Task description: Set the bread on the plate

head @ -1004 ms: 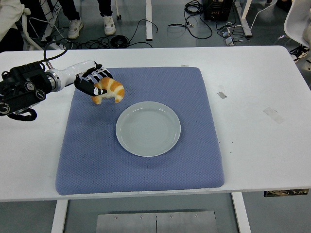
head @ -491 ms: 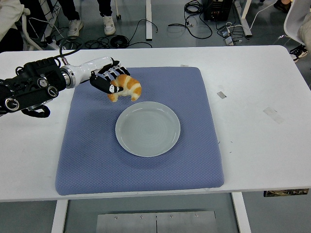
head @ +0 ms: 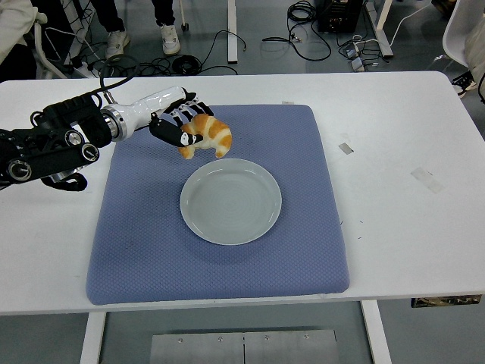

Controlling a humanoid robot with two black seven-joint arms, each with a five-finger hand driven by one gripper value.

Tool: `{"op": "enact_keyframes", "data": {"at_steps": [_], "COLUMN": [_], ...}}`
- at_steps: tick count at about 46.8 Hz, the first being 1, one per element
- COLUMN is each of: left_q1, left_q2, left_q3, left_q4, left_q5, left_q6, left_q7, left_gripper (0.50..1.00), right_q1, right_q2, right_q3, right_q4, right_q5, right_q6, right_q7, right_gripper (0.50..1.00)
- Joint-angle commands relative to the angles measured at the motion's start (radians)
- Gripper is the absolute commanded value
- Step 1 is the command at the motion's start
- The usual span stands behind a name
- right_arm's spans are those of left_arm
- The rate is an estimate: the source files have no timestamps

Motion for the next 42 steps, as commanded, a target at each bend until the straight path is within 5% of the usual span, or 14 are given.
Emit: {"op": "enact_keyframes", "data": {"at_steps": [1, 5, 11, 42], "left_q1": [0.001, 0.001, 0.003, 0.009], "left_q2": [0.001, 0.006, 0.013, -0.008], "left_q3": [0.008, 0.006, 0.000, -0.031], "left_q4": [-0.035, -0.053, -0.101, -0.188], "left_q5": [-0.002, -0.002, -0.002, 0.005], "left_q6": [0.016, 0.016, 0.015, 0.015], "left_q7": [0.045, 0.128, 0.177, 0.183], "left_gripper": [0.500, 0.500, 0.500, 0.500], "right_q1": [0.000, 0.000, 0.000, 0.000], "right_q2": [0.000, 0.000, 0.000, 0.000], "right_q3": [0.000, 0.000, 0.000, 0.000], "right_q4": [0.000, 0.000, 0.000, 0.000], "right_q5": [0.000, 0.000, 0.000, 0.000], "right_q6": [0.000, 0.000, 0.000, 0.000], "right_q7": [0.000, 0.000, 0.000, 0.000], "right_gripper": [1.000, 1.000, 1.000, 1.000]}}
